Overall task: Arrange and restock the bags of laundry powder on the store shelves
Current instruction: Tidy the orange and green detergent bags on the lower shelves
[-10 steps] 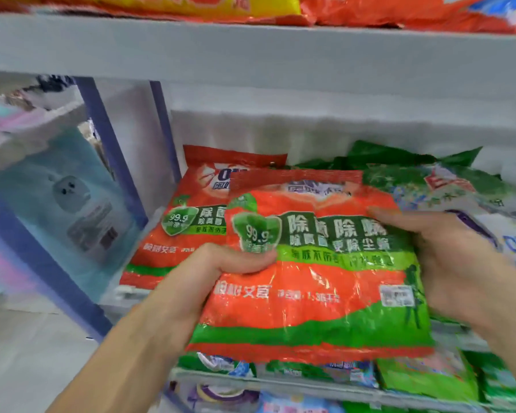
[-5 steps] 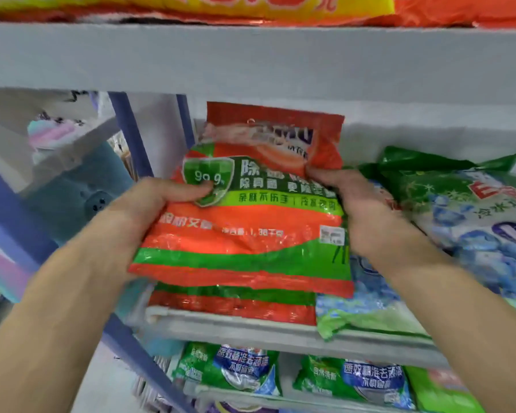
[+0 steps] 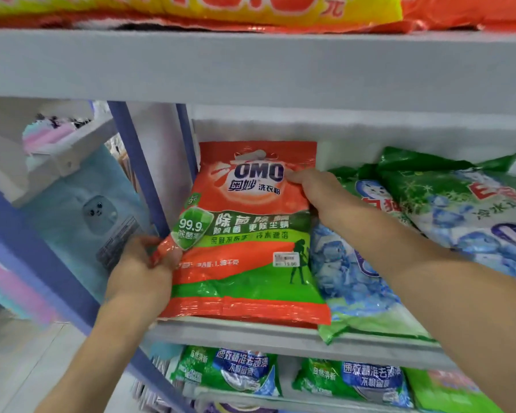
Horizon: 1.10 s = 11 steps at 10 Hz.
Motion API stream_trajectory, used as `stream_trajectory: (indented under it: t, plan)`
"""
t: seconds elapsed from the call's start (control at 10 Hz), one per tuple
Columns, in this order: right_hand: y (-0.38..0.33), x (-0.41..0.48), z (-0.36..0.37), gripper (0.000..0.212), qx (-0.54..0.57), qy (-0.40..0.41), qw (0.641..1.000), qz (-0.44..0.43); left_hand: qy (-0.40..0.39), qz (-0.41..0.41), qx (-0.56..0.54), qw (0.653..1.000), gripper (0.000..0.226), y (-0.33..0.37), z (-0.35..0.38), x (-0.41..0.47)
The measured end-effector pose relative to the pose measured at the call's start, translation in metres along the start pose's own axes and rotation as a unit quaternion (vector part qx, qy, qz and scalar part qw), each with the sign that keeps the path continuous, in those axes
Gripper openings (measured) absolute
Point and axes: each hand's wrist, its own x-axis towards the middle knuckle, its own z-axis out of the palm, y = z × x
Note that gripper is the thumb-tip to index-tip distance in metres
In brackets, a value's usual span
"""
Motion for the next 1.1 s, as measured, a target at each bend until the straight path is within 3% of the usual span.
stream_trajectory:
  t: [0.1, 0.2, 0.3, 0.4, 0.6, 0.7, 0.8, 1.0, 1.1]
  plan:
    - [0.007, 0.010, 0.000, 0.021, 0.021, -0.010, 1.000, -0.004, 0.034, 0.023, 0.065, 0.997, 0.025, 0.001, 0.009, -0.006]
    - [-0.004, 0.018, -0.004, 0.018, -0.031, -0.041, 0.999, 0.018, 0.069, 0.088, 0.172, 0.979, 0.032, 0.011, 0.016, -0.015]
    - [-0.017, 0.020, -0.005, 0.033, -0.086, -0.016, 0.996, -0.005, -0.022, 0.241, 0.207, 0.948, 0.049, 0.032, 0.023, -0.034]
    - [-0.010, 0.021, -0.004, 0.049, -0.098, 0.004, 0.995, 0.008, -0.146, 0.323, 0.297, 0.887, 0.057, 0.036, 0.044, -0.050]
    - [0.001, 0.025, 0.005, 0.045, -0.088, 0.028, 0.996, -0.012, -0.137, 0.312, 0.324, 0.883, 0.058, 0.037, 0.059, -0.049]
    - [0.005, 0.019, 0.004, 0.033, -0.072, 0.047, 0.996, -0.013, -0.143, 0.299, 0.318, 0.888, 0.061, 0.039, 0.057, -0.053]
    - [0.011, -0.003, -0.009, 0.027, -0.134, 0.044, 0.990, -0.020, -0.137, 0.297, 0.310, 0.893, 0.062, 0.037, 0.057, -0.055]
    - [0.022, -0.089, -0.059, 0.020, -0.293, 0.024, 0.944, -0.150, -0.044, 0.335, 0.207, 0.918, 0.040, 0.036, 0.065, -0.082]
    - [0.023, -0.116, -0.103, 0.034, -0.391, 0.070, 0.905, -0.151, -0.059, 0.325, 0.169, 0.929, 0.038, 0.043, 0.068, -0.094]
